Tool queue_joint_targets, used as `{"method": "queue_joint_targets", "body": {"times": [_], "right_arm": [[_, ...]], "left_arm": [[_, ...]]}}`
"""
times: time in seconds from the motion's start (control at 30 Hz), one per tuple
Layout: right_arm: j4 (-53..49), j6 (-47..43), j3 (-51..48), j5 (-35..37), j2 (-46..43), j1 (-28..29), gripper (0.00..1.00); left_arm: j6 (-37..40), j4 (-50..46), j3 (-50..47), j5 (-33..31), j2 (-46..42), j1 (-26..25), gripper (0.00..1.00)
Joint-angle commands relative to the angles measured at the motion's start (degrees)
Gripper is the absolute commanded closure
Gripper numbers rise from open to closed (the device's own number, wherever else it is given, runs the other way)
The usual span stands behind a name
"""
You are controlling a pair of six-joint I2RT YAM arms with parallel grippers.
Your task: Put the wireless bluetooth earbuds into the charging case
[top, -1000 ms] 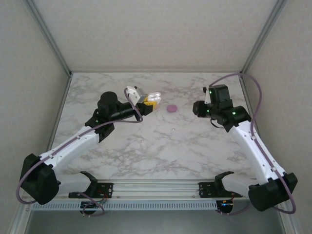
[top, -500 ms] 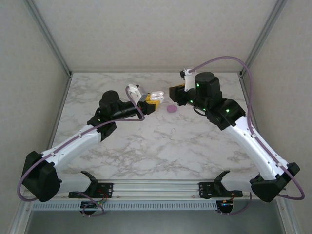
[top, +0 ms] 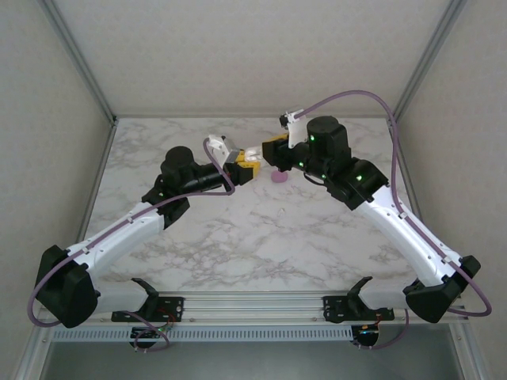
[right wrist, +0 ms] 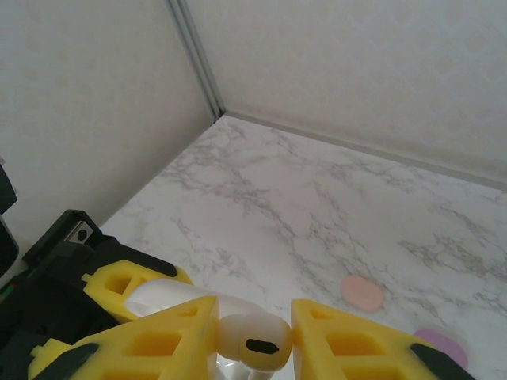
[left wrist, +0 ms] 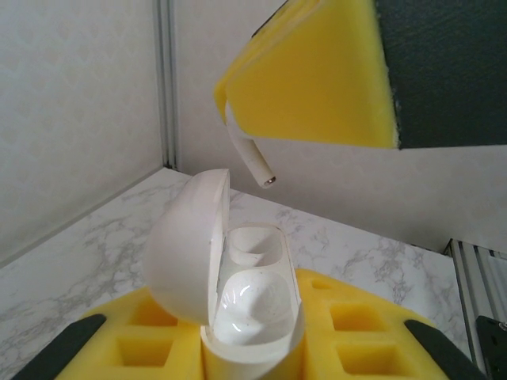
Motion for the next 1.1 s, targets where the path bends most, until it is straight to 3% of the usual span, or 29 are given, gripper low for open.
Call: {"method": "queue_joint_targets", "body": {"times": [0.0, 1.07], "right_arm": [[2.57, -1.49, -0.8, -0.81, -0.52, 0.54, 0.71], [5.93, -4.97, -5.86, -0.13, -0.05, 0.55, 0.73]], "left_arm": [[-1.79, 3.11, 1.99, -0.67, 0.09, -0.55, 0.82], [-5.87, 6.79, 1.73, -2.18, 0.35, -0.91, 0.82]]}}
